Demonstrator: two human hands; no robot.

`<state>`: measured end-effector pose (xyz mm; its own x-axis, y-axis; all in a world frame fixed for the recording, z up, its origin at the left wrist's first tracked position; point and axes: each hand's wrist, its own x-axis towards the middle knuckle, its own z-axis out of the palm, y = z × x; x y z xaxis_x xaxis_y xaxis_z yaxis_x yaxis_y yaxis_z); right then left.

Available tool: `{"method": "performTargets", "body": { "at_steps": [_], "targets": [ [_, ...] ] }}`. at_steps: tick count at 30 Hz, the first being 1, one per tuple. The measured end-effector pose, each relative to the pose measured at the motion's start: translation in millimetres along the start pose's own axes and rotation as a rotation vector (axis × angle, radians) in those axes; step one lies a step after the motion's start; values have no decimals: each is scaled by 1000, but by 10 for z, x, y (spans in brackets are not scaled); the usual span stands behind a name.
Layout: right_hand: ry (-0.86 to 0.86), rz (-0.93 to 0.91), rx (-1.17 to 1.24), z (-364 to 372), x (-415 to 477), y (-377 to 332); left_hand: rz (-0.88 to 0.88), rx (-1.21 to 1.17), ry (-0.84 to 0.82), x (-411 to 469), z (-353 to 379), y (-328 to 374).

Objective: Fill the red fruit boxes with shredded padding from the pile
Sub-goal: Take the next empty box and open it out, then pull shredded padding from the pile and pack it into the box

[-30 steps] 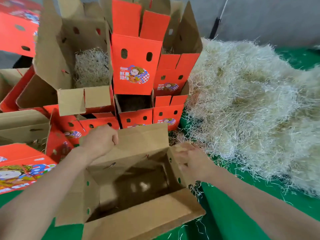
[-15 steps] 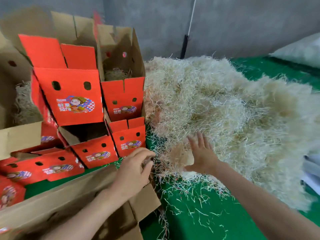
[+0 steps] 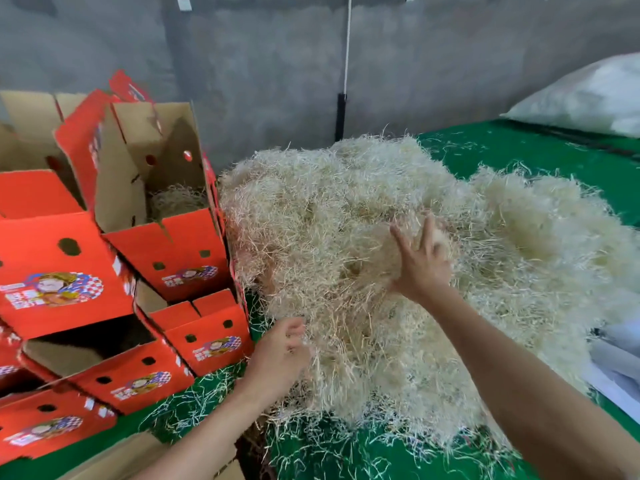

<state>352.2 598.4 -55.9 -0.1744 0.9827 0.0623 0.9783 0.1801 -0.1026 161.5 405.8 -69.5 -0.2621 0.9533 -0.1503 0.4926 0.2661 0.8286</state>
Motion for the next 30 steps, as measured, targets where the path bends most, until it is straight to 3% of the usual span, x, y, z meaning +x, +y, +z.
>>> {"method": "performTargets", "body": {
  "at_steps": [2, 6, 8, 10, 12, 14, 15, 17, 19, 20, 23, 26, 28, 30],
  "targets": [
    [-105, -52, 199, -13, 6, -19, 10, -68, 0, 140, 39, 126],
    [177, -229, 521, -212, -147, -354, 14, -311, -84, 429, 48, 406],
    [186, -410, 665, -386, -324, -557, 67, -320, -118, 563, 53, 505],
    [57, -565, 784, -496, -460, -692, 104, -349, -103, 707, 64, 545],
    [-186, -628, 937, -599, -484, -689, 78, -470, -8, 817, 94, 523],
    [-337, -548, 1159, -687, -368, -546, -37, -598, 147, 883, 73, 471],
    [-300, -492, 1199, -716, -280, -439, -107, -681, 199, 904, 34, 453],
    [-238, -433, 1062, -690, -128, -245, -192, -842, 243, 943, -105, 424],
    [-414, -437, 905, -549, -79, -215, -217, -928, 224, 925, -233, 473],
    [-489, -469, 796, -422, -105, -266, -208, -959, 201, 895, -293, 528],
    [-436, -474, 393, 17, -173, -426, -157, -1125, 139, 827, -488, 681],
    [-481, -429, 95, 140, -232, -429, -68, -1116, 142, 788, -649, 700],
    [-514, -462, 43, -3, -210, -383, -74, -1080, 148, 728, -695, 652],
    [-417, -504, 202, -236, -175, -352, -86, -1092, 120, 643, -713, 612]
  ]
}}
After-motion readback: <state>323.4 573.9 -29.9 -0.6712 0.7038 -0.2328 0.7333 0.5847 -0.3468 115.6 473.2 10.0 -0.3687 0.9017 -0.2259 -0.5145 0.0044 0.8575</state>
